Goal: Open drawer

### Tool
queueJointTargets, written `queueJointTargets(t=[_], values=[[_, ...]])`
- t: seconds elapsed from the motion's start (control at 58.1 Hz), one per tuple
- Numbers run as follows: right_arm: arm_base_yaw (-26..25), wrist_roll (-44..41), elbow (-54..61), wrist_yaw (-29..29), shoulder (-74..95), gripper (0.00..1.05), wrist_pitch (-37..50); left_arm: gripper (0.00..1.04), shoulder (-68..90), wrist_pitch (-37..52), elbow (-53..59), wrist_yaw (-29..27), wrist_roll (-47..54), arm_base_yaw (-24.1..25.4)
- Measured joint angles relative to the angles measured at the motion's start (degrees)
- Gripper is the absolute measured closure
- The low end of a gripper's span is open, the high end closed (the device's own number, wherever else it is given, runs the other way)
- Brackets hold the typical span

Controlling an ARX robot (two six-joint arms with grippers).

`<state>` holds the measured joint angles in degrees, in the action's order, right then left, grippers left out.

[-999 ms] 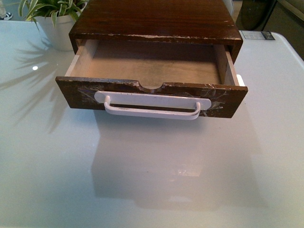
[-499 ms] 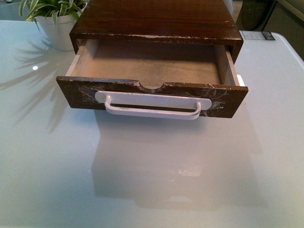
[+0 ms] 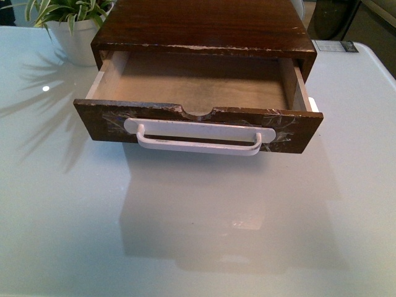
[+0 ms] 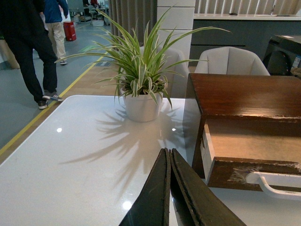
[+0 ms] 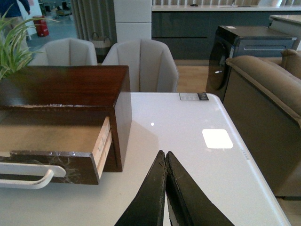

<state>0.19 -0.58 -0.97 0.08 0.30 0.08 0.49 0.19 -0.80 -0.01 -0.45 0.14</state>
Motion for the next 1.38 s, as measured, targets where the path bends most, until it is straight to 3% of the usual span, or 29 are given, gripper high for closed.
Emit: queueJointTargets(t=[0.31,0.379,0.861,0.93,1.378], values=[[0.00,-0.02,0.00,0.02,0.00,1.02,0.00,1.03,-0.13,-0.11,0.00,0.00,0.02,0.00],[0.00,0.00,0.00,0.02,0.00,0.91,0.00,1.02,-0.13,-0.11,0.00,0.00,-0.04,0.00],[0.00,0.07,0.00,0.02,0.00,0.07,0.00,0.17,-0.13,-0.11,0.00,0.02,0.00,0.00],[0.00,0.11,0.00,0.02,0.00,0.09,0.00,0.07,-0.13,-0.11,0.00,0.00,0.13,0.00],[0.00,0.13,0.00,0.02,0.00,0.09,0.00,0.08,-0.13,-0.11,0.00,0.02,0.15,0.00]])
